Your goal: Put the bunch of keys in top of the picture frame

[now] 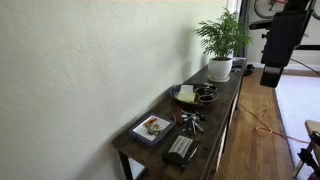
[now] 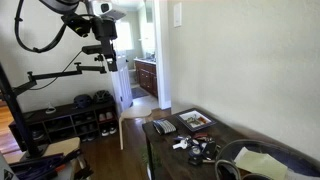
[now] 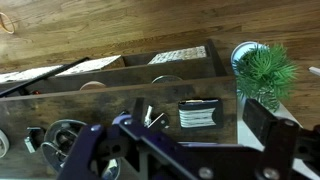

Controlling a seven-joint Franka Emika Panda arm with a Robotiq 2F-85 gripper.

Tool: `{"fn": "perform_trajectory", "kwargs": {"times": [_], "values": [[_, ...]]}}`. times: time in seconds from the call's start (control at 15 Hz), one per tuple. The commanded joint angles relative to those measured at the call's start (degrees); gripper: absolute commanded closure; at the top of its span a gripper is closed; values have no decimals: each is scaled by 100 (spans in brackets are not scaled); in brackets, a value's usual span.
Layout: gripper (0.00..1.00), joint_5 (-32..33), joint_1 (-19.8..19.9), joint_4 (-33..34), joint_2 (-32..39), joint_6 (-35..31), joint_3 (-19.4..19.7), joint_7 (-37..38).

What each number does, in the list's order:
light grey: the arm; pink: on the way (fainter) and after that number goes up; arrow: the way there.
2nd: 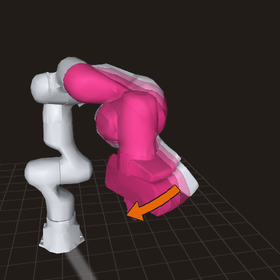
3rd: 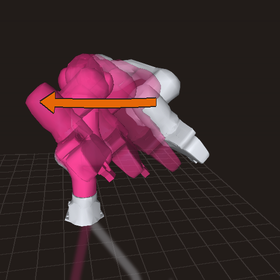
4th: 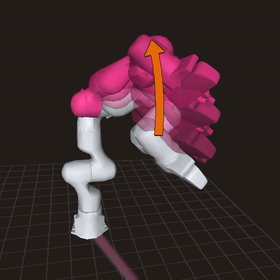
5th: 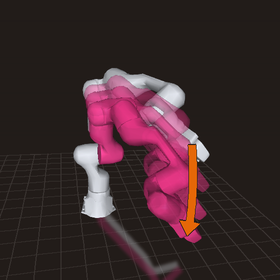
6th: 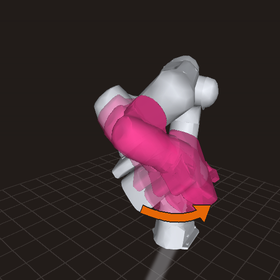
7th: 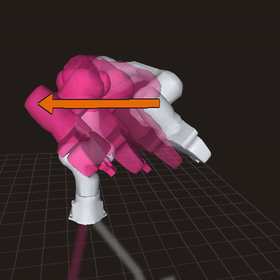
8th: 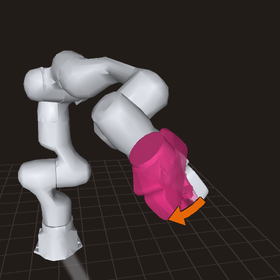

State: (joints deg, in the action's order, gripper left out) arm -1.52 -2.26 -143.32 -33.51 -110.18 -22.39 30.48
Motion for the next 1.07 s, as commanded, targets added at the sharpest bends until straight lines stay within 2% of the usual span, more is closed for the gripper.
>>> {"fn": "perform_trajectory", "kwargs": {"times": [0.0,0.6,1.0], "values": [[0,82,-145,8,34,9,127,70],[0,141,-99,-9,82,-71,116,128],[0,245,-18,-77,568,-819,283,19]]}}
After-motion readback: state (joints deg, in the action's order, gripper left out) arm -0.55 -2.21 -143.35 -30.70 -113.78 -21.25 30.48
